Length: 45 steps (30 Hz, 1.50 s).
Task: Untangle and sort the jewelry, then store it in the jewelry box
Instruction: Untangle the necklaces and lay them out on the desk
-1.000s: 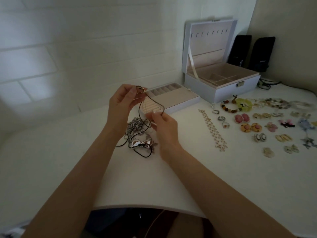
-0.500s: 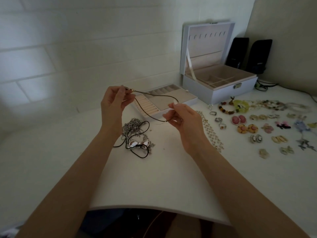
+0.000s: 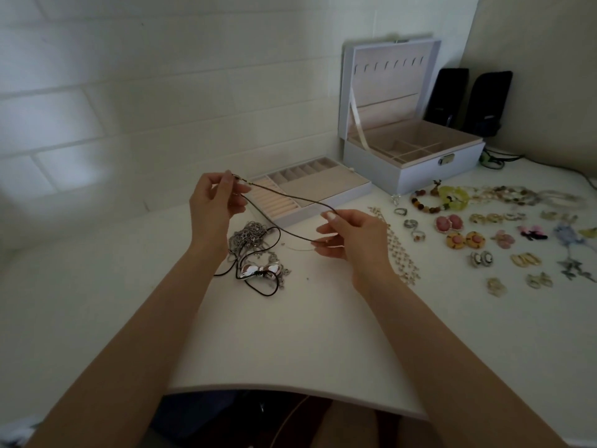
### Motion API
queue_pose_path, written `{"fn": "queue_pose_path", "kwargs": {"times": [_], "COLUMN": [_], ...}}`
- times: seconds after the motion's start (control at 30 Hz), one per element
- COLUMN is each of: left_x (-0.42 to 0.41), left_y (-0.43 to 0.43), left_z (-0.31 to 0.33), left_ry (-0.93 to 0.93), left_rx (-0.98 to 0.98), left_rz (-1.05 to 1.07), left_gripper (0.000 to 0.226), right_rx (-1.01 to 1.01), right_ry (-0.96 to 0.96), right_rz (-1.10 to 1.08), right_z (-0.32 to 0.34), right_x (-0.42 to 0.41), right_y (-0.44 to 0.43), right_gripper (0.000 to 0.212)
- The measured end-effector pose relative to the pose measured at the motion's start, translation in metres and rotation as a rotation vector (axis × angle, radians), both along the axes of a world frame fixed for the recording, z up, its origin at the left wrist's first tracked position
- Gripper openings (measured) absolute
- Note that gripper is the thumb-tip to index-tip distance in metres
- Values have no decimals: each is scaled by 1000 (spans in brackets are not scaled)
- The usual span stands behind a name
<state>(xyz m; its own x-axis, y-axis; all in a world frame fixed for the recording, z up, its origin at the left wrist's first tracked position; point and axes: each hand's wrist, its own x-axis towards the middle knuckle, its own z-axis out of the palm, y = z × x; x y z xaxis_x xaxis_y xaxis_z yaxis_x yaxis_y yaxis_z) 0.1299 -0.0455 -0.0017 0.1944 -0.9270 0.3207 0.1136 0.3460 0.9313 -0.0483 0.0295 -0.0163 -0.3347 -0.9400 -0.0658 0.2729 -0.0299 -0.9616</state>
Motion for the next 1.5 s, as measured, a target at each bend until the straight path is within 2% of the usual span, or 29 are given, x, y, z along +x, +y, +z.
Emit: {"fn": "queue_pose_path", "kwargs": {"times": [0.2,0.3,0.43,0.63,0.7,0.77,0.87,0.9,0.93,1.03,1.07,1.17,1.23,1.4,1.5], "left_x": [2,2,-7,-15,-17,-19,-20,-20,-20,-22,-22,-24,-24,-25,-27], "left_y": [2,4,11,21,24,26,28,28,28,28,28,27,26,27,27], "left_z": [3,4,4,3,0,-1,0,1,1,0,0,-1,-1,-1,0], "left_ry": [112,26,-132,-206,-271,-316,-356,-386,-422,-490,-511,-599,-630,-666,-656], "left_rx": [46,25,51,120,109,98,77,64,48,-11,-36,-111,-162,-247,-247], "left_rz": [-116,-183,-321,-598,-622,-625,-619,-600,-570,-485,-465,-415,-388,-341,-324], "left_gripper": [15,15,19,20,23,22,15,12,10,11,12,15,14,13,18], "right_rx": [-10,-10,-23,72,124,163,85,11,-70,-166,-165,-167,-189,-211,-210], "right_ry": [67,149,466,717,796,984,1243,1240,1158,708,629,584,553,515,573], "right_rz": [40,-38,-157,-120,-87,-102,-209,-227,-211,1,76,213,240,193,153], "right_z": [4,-1,-7,-9,-10,-12,-13,-12,-10,-1,1,-1,-2,-2,0], "right_x": [0,-3,-7,-7,-7,-7,-6,-4,-3,4,6,10,12,10,7], "right_y": [2,0,-3,-4,-4,-4,-1,0,1,3,3,1,1,2,4], "right_gripper": [11,13,18,17,17,22,32,35,38,46,48,51,45,22,11]}}
